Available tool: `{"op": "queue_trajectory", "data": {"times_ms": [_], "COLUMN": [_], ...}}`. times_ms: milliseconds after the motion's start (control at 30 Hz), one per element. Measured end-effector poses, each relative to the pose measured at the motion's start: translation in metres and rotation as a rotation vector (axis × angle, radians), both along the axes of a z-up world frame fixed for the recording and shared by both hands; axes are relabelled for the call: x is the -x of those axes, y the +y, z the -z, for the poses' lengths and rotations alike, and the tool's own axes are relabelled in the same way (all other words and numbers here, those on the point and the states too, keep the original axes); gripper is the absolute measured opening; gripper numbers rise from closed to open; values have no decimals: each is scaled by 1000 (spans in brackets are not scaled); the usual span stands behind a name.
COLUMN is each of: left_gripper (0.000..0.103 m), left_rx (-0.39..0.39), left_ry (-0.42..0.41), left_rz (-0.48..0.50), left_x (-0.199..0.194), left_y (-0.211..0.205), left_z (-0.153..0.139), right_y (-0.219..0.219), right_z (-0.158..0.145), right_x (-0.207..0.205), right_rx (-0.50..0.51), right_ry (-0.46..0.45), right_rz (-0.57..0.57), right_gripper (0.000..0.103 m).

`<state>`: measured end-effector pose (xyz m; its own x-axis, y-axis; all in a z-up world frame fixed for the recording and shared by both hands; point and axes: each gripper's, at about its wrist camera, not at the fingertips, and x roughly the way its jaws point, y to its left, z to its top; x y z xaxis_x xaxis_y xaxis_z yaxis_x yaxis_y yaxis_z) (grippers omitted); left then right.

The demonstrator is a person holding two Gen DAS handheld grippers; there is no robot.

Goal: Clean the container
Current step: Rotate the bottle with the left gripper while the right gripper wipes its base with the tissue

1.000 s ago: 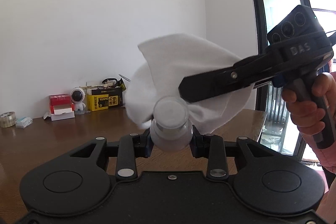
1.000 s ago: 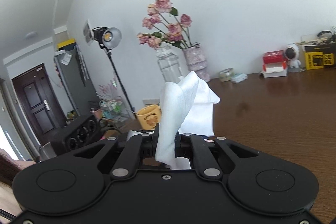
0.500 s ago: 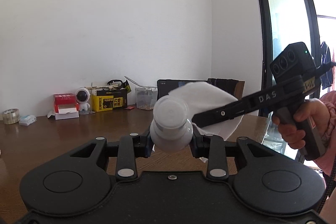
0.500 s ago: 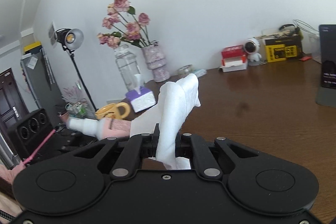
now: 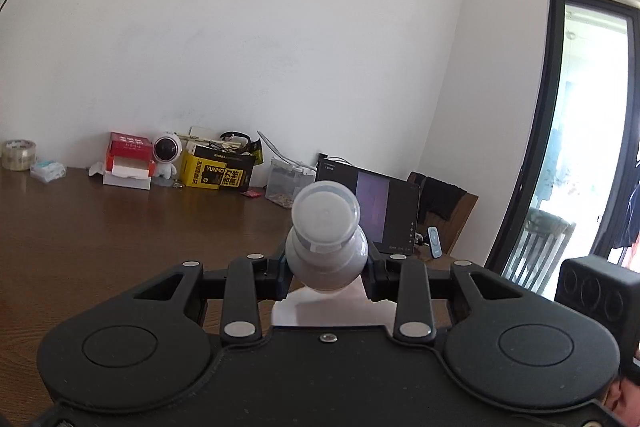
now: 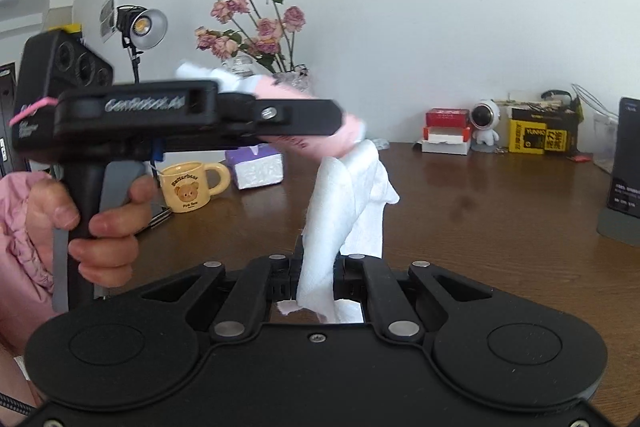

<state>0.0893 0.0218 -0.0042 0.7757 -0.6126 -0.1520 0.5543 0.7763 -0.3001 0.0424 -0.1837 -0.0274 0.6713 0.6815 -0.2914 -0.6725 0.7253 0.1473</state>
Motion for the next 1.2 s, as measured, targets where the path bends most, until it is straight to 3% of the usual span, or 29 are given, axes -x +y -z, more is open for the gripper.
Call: {"op": "queue_trajectory", "data": {"times_ms": [133, 267, 633, 767, 1100, 1200], "left_gripper": [33, 33, 33, 33, 33, 33], "left_rx": [60, 62, 104, 107, 91, 82], "left_ry": [46, 45, 23, 24, 40, 40], "left_rz": [26, 33, 20, 14, 16, 19], "left_x": [-7, -7, -3, -3, -9, -8], "left_y": [-1, -6, 14, 16, 7, 7], "left_z": [-1, 1, 6, 6, 12, 13], "right_y": [21, 32, -13, -16, 19, 18], "right_z": [-9, -14, 7, 11, -11, -9], "right_x": [15, 27, -3, -9, 36, 34], "right_rx": [-3, 9, -24, -60, -32, -44], "right_ry": [-119, -226, -102, -63, -261, -255], "right_rz": [-66, -77, 126, 126, -61, -62], "right_gripper": [7, 7, 7, 7, 7, 7]}}
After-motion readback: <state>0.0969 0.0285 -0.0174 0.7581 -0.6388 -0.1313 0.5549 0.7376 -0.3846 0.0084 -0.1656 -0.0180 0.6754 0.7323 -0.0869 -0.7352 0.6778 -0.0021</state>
